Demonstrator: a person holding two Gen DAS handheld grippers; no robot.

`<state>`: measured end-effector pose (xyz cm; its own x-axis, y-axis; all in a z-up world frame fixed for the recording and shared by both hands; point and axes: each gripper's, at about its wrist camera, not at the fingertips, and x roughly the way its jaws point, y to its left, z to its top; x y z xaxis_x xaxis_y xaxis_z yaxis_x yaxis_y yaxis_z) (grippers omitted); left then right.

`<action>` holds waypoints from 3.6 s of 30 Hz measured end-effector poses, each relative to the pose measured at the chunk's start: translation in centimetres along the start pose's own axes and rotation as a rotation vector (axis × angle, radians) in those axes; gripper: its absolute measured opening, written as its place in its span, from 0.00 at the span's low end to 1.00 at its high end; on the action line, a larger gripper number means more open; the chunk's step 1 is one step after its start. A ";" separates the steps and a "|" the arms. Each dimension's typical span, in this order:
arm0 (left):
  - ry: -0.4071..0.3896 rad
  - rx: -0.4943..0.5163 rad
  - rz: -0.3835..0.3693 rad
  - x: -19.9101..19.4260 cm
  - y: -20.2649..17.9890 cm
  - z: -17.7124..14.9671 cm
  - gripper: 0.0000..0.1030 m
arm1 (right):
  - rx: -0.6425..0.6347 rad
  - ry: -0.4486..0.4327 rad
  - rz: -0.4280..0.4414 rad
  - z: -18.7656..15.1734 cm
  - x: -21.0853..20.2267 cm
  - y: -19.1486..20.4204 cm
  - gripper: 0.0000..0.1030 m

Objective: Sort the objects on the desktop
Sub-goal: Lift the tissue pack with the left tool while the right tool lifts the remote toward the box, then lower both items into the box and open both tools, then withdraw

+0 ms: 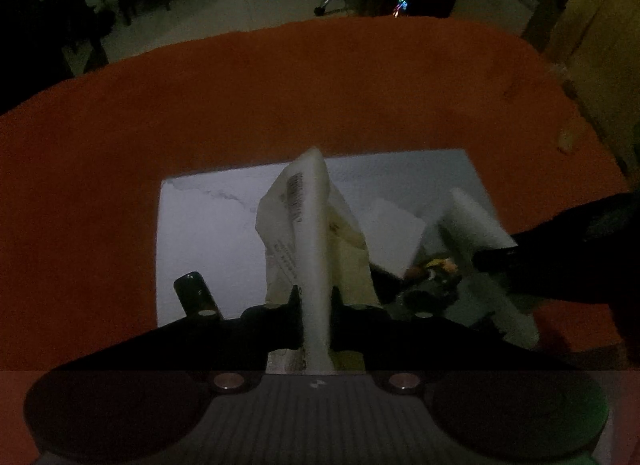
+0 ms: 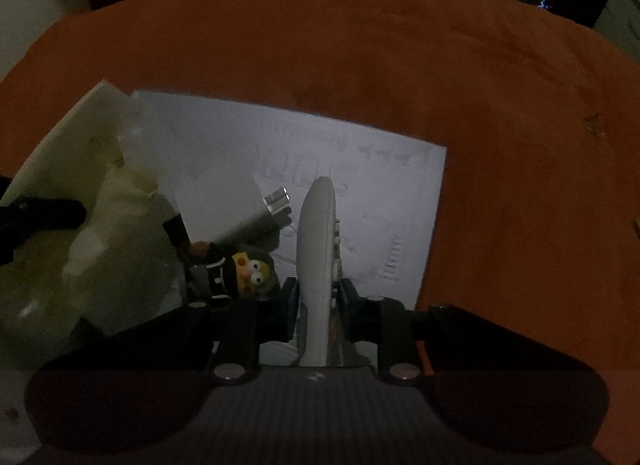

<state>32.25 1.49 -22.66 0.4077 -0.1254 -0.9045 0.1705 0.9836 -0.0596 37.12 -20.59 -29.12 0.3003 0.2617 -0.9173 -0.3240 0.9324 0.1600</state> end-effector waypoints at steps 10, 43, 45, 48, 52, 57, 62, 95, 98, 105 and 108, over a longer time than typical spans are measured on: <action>-0.063 -0.052 -0.064 -4.4 1.1 0.2 0.08 | 0.000 -0.042 -0.003 0.4 -2.1 0.4 0.21; 0.002 -0.047 -0.197 -13.5 -0.5 -14.4 0.08 | -0.088 -0.144 0.319 -18.3 -14.7 10.0 0.21; 0.037 -0.053 -0.194 -12.2 -0.5 -15.3 0.08 | -0.085 -0.107 0.299 -19.0 -13.1 10.2 0.21; 0.067 -0.068 -0.179 -10.1 -0.5 -16.1 0.08 | -0.079 -0.068 0.268 -19.8 -11.1 10.3 0.21; 0.076 -0.043 -0.134 -8.1 -0.9 -17.1 0.08 | -0.089 -0.047 0.212 -20.2 -8.7 10.5 0.21; 0.120 -0.038 -0.082 -5.1 -1.1 -18.7 0.08 | -0.098 0.013 0.150 -20.6 -5.5 10.9 0.21; 0.163 -0.029 -0.054 -3.4 -1.7 -20.2 0.08 | -0.127 0.075 0.130 -21.2 -3.2 11.7 0.21; 0.203 -0.001 -0.039 -5.9 -1.4 -19.8 0.36 | -0.049 0.112 0.234 -18.9 -6.4 9.5 0.28; 0.171 -0.035 -0.072 -7.7 -1.0 -18.5 0.40 | -0.026 0.049 0.248 -17.7 -8.9 8.4 0.28; 0.061 -0.073 -0.099 -12.1 0.1 -14.2 0.47 | -0.019 -0.114 0.232 -14.0 -15.3 7.6 0.33; 0.007 -0.079 -0.062 -13.2 0.9 -11.5 0.49 | -0.021 -0.161 0.201 -12.0 -17.3 7.6 0.34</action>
<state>16.68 5.51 -15.62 0.3921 -0.1856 -0.9010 0.1236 0.9812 -0.1484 18.70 -20.99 -16.45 0.3664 0.4791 -0.7976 -0.4092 0.8529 0.3243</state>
